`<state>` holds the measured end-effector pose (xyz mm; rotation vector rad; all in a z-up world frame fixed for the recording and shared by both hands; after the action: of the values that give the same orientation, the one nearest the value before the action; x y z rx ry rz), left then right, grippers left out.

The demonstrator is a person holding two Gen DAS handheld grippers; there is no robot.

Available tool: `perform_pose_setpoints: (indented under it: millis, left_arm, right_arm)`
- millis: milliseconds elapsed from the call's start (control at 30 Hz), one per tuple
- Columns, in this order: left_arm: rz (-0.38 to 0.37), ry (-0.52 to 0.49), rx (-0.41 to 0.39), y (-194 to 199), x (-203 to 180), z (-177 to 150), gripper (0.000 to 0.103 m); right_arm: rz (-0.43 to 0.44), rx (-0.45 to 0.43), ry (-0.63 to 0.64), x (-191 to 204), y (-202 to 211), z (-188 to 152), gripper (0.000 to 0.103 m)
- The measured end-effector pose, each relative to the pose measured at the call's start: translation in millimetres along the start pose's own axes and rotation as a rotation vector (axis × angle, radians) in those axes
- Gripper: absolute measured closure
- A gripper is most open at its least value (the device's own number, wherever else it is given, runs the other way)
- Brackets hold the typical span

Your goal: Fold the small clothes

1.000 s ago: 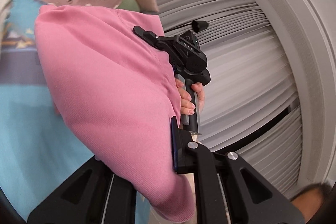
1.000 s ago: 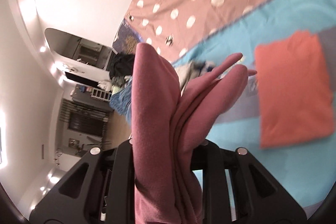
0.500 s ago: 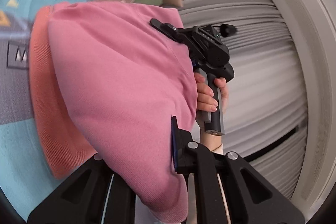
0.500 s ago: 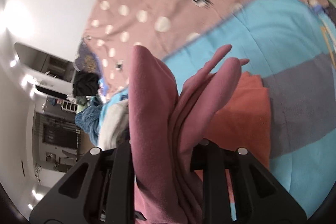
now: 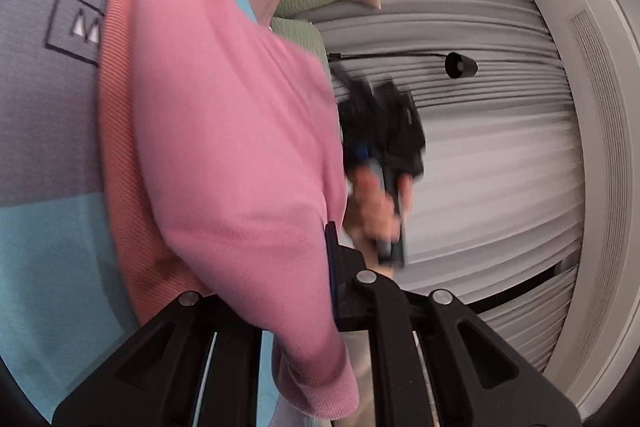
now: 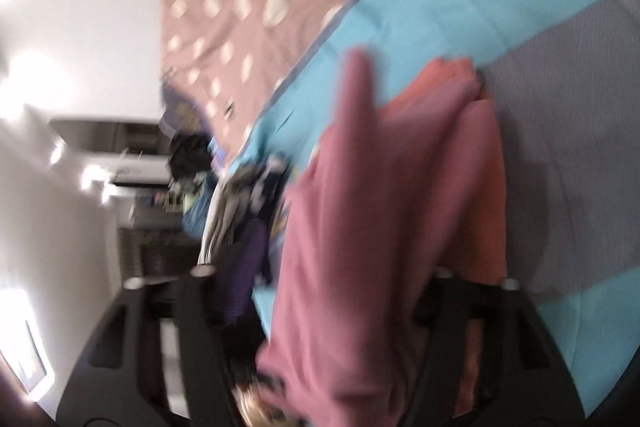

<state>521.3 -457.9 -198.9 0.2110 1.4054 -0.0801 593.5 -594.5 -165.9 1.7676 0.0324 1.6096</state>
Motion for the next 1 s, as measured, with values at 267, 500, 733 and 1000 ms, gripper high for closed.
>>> perform_pose_setpoints:
  millis: [267,500,733,1000]
  left_arm:
    - [-0.043,0.063,0.03,-0.5,6.9,-7.5,0.093]
    - [-0.074,0.062,0.029,0.0,-1.2,-3.1,0.092]
    - [-0.05,0.045,0.037,-0.7,1.2,-4.6,0.092]
    - [-0.081,-0.141,-0.016,17.9,-73.2,8.9,0.093]
  right_arm:
    - [0.009,0.003,-0.015,-27.1,2.3,-66.8,0.031]
    - [-0.016,-0.057,-0.047,-2.5,2.5,-4.4,0.036]
    - [-0.131,-0.118,-0.079,-16.9,-14.2,13.1,0.073]
    - [-0.15,-0.207,0.145,80.6,17.6,13.8,0.084]
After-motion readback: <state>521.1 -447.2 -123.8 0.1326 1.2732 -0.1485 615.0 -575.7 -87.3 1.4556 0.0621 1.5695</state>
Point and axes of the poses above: each gripper's, at about its wrist camera, not at the fingertips, and y roughly against the way its jaws point, x to its left, z to its top, the point moved 10 cm from there along -y, roughly the way its jaws point
